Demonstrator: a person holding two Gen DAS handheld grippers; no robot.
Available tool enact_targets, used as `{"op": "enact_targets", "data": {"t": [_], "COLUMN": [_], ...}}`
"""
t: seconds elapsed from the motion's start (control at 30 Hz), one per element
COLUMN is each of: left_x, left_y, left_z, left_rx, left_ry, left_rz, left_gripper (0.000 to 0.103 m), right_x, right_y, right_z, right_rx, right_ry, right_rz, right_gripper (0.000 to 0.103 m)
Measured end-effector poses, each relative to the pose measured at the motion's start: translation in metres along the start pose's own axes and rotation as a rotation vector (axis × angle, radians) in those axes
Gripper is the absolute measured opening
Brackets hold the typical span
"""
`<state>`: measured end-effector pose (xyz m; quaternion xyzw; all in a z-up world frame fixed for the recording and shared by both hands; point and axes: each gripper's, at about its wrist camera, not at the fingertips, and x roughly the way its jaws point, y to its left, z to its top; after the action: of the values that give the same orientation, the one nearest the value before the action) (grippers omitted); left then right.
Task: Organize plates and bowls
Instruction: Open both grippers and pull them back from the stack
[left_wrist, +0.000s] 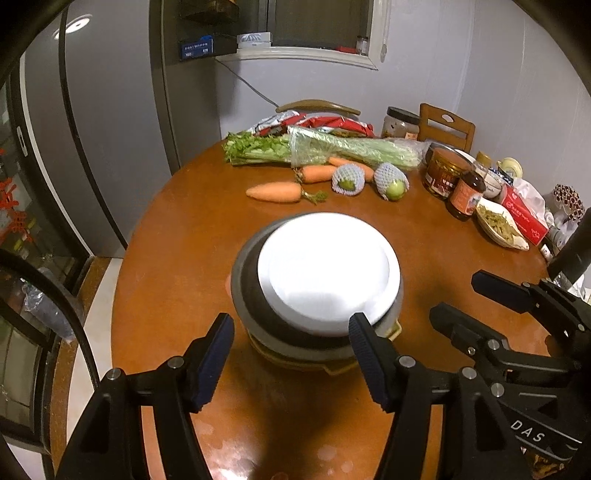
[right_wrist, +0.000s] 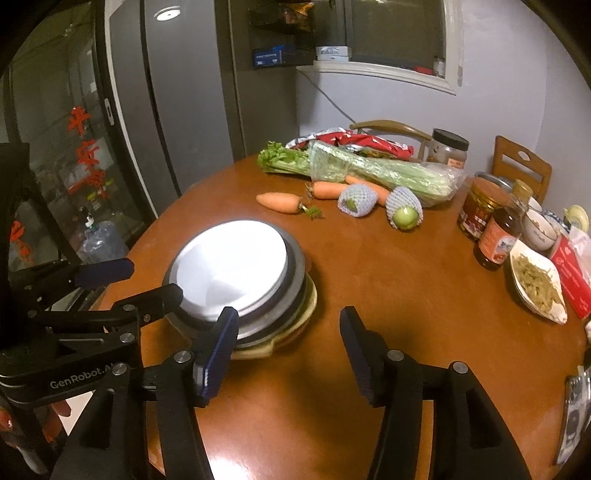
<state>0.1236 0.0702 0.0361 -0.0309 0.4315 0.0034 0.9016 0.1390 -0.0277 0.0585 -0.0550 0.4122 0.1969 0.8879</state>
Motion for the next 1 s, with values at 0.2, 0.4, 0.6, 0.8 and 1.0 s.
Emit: {"op": "enact_targets", "data": {"t": [0.2, 0.4, 0.6, 0.8, 1.0], "left_x": [-0.003, -0.014, -0.02, -0.028, -0.037], "left_y": [-0.006, -0.01, -0.012, -0.012, -0.012], "left_z": [-0.02, -0.039, -0.057, -0.07, -0.082], "left_rx": [0.013, 0.024, 0.052, 0.07, 0.072], "left_ry": [0.002, -0.017, -0.022, -0.033, -0.048], "left_rz": [-0.003, -0.026, -0.033, -0.025, -0.024], "left_gripper": [0.064, 0.064, 0.064, 0.064, 0.064], "right_x": [-0.007, -0.02, -0.033, -0.041, -0.054], "right_y": [0.001, 0.002, 0.009, 0.017, 0.024], "right_z": [-0.021, -0.042, -0.061, -0.076, -0.087], "right_rx": [0.01, 0.036, 0.052, 0.064, 0.055], "right_ry": [0.005, -0.013, -0.033, -0.049, -0.062], "right_rz": [-0.023, -0.041, -0.068, -0.073, -0.087], "right_gripper": [0.06, 0.06, 0.06, 0.06, 0.06]}}
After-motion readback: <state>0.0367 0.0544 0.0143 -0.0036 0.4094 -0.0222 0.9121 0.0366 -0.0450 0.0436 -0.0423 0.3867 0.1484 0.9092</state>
